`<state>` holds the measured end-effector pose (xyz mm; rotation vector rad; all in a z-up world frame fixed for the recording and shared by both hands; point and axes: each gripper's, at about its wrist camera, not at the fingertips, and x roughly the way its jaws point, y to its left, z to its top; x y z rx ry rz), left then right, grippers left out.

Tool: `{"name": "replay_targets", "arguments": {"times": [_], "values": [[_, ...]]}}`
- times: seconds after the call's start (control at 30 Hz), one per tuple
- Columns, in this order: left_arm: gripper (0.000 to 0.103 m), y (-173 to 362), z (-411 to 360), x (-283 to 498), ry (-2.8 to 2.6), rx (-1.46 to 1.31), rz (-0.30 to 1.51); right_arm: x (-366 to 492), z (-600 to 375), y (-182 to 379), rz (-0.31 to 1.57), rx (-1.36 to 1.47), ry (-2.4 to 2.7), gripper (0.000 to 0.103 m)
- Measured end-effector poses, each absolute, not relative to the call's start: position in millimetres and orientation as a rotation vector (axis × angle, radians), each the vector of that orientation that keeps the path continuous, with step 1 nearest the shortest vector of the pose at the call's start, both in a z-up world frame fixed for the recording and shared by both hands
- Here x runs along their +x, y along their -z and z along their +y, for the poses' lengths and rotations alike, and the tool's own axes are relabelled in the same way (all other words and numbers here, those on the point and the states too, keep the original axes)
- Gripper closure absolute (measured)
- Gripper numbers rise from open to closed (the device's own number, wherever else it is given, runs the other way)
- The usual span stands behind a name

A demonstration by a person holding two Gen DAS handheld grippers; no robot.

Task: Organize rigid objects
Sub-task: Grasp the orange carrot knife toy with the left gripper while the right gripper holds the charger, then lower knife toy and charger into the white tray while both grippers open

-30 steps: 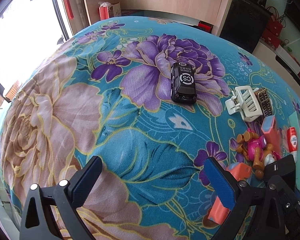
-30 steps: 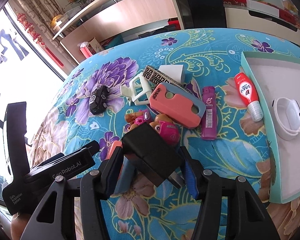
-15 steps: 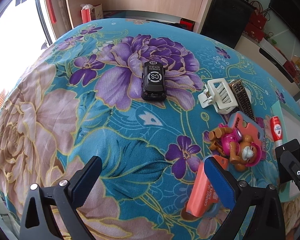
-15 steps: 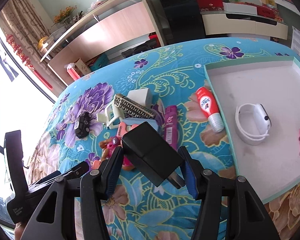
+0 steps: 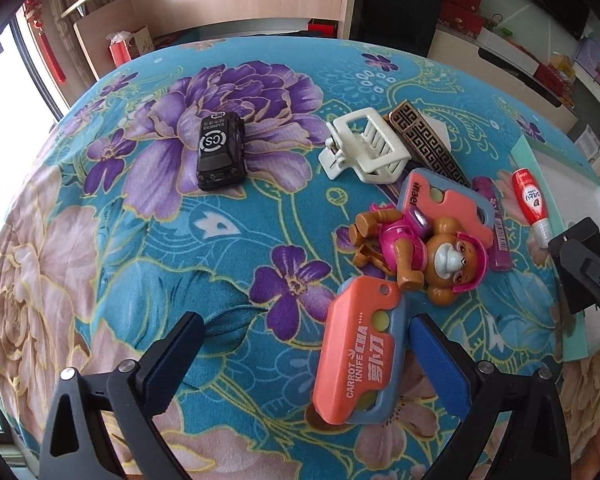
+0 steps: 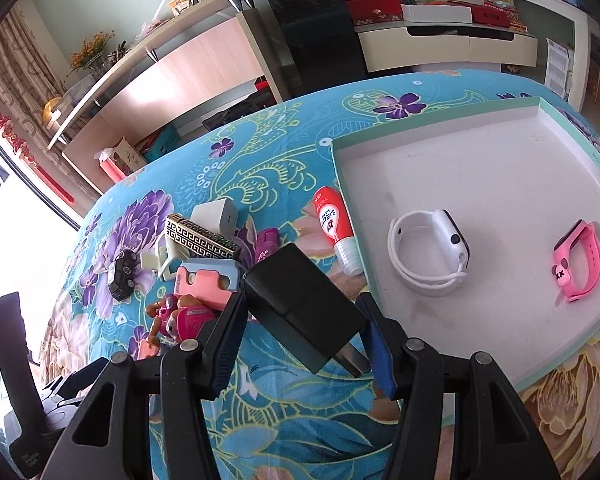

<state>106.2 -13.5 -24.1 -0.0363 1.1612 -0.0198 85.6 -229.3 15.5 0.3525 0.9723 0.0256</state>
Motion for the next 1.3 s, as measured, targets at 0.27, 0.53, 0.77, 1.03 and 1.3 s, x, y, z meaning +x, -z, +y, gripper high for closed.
{"name": "replay_targets", "arguments": {"times": [0.27, 0.53, 0.77, 1.03, 1.3], "values": [[0.0, 32.4, -24.4, 105.8, -0.009, 0.064, 1.165, 85.7, -228.4, -13.8, 0.981, 0.35, -0.021, 0.045], [0.026, 23.3, -31.5, 102.0, 0.046, 0.075, 1.133, 86.0, -229.2, -13.0, 0.986, 0.352, -0.013, 0.045], [0.058, 18.3, -21.8, 102.6, 0.066, 0.034, 1.114, 86.3, -229.4, -11.6, 0.991, 0.352, -0.011, 0.045], [0.058, 10.8, -9.8, 98.2, 0.021, 0.01, 1.102, 86.2, -230.4, -11.7, 0.988, 0.355, -0.008, 0.045], [0.058, -14.2, -7.4, 91.0, 0.048, -0.016, 1.032, 83.9, -233.2, -18.7, 0.95, 0.355, 0.004, 0.045]]}}
